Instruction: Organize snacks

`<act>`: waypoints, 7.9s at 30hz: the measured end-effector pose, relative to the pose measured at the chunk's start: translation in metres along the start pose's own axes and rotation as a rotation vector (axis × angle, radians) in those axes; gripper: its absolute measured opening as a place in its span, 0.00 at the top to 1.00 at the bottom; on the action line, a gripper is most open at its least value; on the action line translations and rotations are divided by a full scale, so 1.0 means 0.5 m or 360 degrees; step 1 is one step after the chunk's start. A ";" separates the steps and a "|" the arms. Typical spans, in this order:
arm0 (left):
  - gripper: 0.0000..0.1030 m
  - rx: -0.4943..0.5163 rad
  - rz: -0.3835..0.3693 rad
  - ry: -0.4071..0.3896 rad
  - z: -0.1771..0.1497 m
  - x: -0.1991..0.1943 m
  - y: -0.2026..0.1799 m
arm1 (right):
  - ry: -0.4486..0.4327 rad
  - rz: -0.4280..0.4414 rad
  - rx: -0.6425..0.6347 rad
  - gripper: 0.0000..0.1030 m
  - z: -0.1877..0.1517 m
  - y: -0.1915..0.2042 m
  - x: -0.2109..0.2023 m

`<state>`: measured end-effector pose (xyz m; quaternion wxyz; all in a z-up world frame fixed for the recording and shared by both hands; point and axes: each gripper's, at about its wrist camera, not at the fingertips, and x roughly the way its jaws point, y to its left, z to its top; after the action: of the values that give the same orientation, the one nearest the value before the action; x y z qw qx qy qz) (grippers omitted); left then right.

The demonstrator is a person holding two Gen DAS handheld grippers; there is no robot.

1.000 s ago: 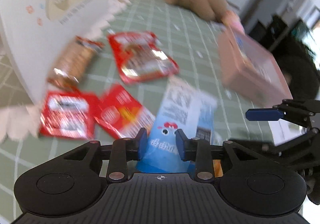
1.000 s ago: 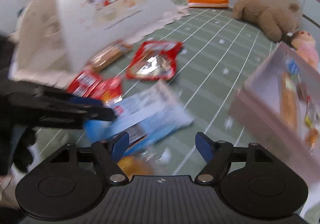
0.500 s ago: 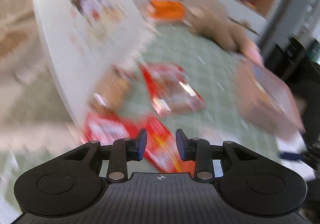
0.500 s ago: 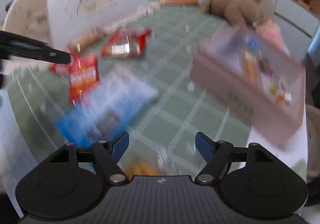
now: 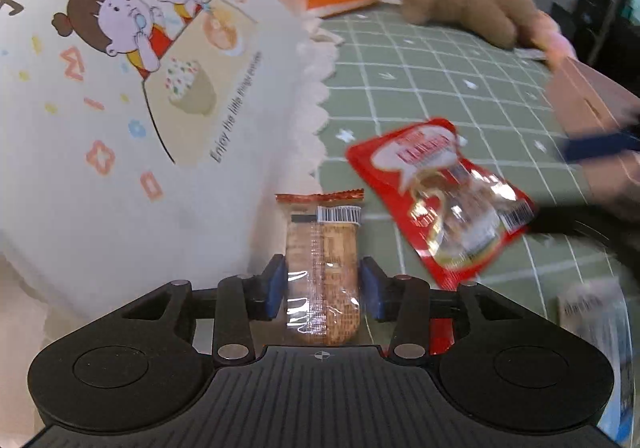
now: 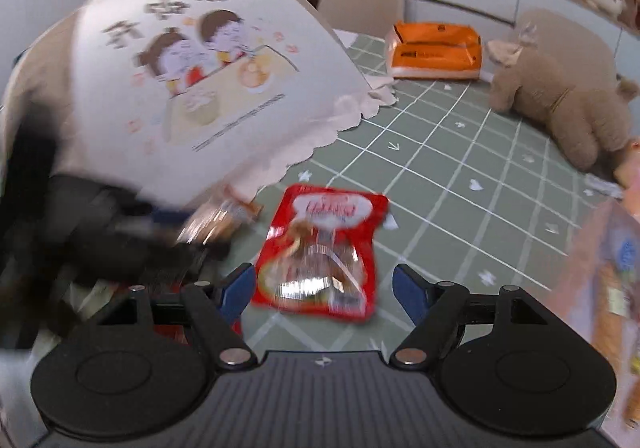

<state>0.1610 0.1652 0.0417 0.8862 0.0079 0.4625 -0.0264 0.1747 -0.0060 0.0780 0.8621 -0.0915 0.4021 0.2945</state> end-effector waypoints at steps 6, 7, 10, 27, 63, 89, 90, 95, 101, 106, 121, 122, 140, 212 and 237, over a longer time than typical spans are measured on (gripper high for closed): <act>0.61 -0.0193 -0.0244 0.0030 -0.031 -0.025 0.035 | 0.0093 -0.0154 -0.0092 0.25 0.025 0.061 0.137; 0.61 -0.0204 -0.0240 0.0034 -0.037 -0.028 0.039 | 0.0096 -0.0185 -0.0098 0.21 0.024 0.065 0.148; 0.61 -0.0264 -0.0258 0.0014 -0.060 -0.048 0.051 | 0.0110 -0.0164 -0.0075 0.21 0.021 0.057 0.153; 0.61 -0.0384 -0.0430 -0.0026 -0.189 -0.202 -0.141 | 0.0127 0.0022 0.0276 0.32 -0.095 -0.088 -0.124; 0.61 -0.0871 -0.0177 -0.0098 -0.304 -0.277 0.090 | 0.0186 0.0497 -0.0333 0.40 -0.065 0.214 -0.007; 0.58 -0.0081 -0.1011 -0.0425 0.242 -0.238 -0.480 | -0.0387 -0.0445 0.0646 0.37 -0.388 -0.282 -0.587; 0.59 -0.0094 -0.0936 -0.0463 0.242 -0.218 -0.480 | -0.0380 -0.0471 0.0670 0.37 -0.387 -0.281 -0.584; 0.59 -0.0263 -0.0922 -0.0465 0.178 -0.156 -0.420 | -0.0295 -0.0546 0.0779 0.37 -0.396 -0.302 -0.565; 0.59 -0.0221 -0.0870 -0.0230 0.059 -0.107 -0.329 | -0.0413 -0.0618 0.0705 0.37 -0.295 -0.331 -0.534; 0.59 -0.0179 -0.0869 -0.0093 0.002 -0.095 -0.302 | -0.0687 -0.0595 0.0664 0.20 -0.155 -0.378 -0.473; 0.59 -0.0153 -0.0647 -0.0014 -0.134 -0.164 -0.307 | 0.0015 -0.0040 0.0573 0.20 -0.387 -0.209 -0.359; 0.59 -0.0156 -0.0644 -0.0011 -0.145 -0.167 -0.308 | 0.0042 0.0005 0.0527 0.20 -0.402 -0.183 -0.354; 0.59 -0.0530 -0.0468 0.0098 -0.154 -0.129 -0.198 | 0.0030 -0.0335 0.0219 0.20 -0.399 -0.117 -0.292; 0.38 0.0054 -0.0169 0.0018 -0.119 -0.054 -0.292 | 0.0136 -0.0391 0.0398 0.00 -0.495 -0.111 -0.254; 0.45 -0.0020 -0.0211 0.0119 -0.208 -0.130 -0.305 | -0.0010 -0.0509 0.0271 0.13 -0.385 -0.162 -0.285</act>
<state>0.0301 0.0193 0.0372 0.8647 -0.0274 0.4949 -0.0818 0.0268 -0.2095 0.0512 0.9037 -0.0801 0.4034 0.1189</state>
